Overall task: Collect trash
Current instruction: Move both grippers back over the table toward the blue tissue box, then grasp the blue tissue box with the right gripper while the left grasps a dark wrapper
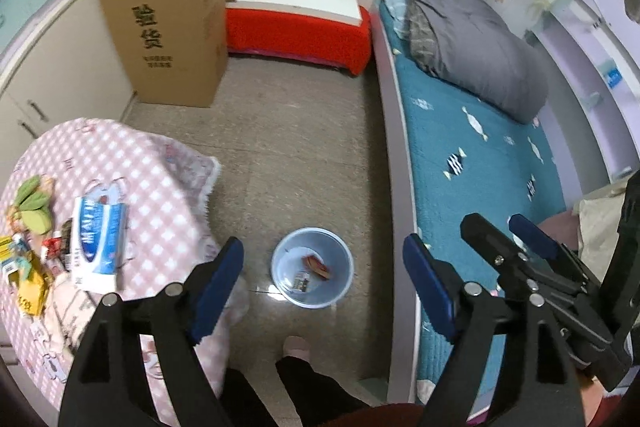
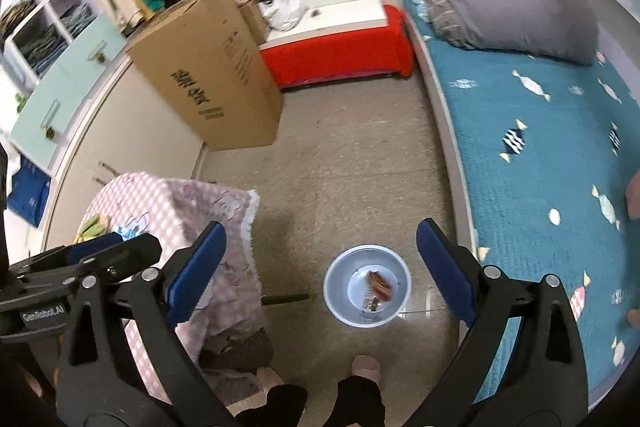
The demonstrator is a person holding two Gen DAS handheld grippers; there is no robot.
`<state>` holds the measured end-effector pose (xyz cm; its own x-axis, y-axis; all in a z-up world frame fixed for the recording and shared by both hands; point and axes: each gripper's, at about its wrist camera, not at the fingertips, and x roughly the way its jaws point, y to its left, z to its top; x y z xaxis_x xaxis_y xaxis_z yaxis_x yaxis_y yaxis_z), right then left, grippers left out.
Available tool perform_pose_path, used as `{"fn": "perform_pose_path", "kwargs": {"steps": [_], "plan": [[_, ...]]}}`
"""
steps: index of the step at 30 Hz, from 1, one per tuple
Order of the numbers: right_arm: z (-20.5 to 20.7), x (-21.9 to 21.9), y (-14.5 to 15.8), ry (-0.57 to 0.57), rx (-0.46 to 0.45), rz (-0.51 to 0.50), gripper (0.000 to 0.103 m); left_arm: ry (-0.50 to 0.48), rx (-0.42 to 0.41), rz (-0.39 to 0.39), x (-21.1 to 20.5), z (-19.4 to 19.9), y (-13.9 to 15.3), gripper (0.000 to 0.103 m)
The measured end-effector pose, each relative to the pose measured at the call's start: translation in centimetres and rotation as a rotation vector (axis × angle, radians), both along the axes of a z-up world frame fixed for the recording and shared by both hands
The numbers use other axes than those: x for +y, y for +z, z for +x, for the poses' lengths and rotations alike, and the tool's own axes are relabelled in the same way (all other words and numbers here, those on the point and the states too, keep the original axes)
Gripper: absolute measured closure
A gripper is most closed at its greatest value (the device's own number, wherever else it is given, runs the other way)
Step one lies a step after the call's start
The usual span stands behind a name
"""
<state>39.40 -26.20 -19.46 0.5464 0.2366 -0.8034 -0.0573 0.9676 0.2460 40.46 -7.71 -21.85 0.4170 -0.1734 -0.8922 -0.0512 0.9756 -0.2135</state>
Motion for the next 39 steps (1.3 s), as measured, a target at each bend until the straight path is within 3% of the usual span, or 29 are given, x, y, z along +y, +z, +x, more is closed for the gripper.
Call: {"fn": "perform_pose_path", "kwargs": {"steps": [11, 18, 29, 33, 39], "plan": [[0.0, 11.4, 0.6, 0.200, 0.010, 0.010, 0.009, 0.212, -0.012, -0.003, 11.4, -4.5, 0.8, 0.022], [-1.3, 18.0, 0.0, 0.249, 0.031, 0.013, 0.009, 0.285, -0.003, -0.015, 19.1, -7.4, 0.3, 0.022], [-2.0, 25.8, -4.2, 0.238, 0.112, -0.004, 0.009, 0.414, 0.093, -0.057, 31.2, -10.7, -4.9, 0.022], [-1.6, 27.7, -6.0, 0.212, 0.144, -0.003, 0.009, 0.382, 0.115, -0.071, 33.4, -9.9, -6.6, 0.022], [-0.5, 29.4, -8.4, 0.189, 0.181, -0.008, 0.009, 0.275, 0.147, -0.033, 32.8, -7.4, -9.0, 0.023]]}}
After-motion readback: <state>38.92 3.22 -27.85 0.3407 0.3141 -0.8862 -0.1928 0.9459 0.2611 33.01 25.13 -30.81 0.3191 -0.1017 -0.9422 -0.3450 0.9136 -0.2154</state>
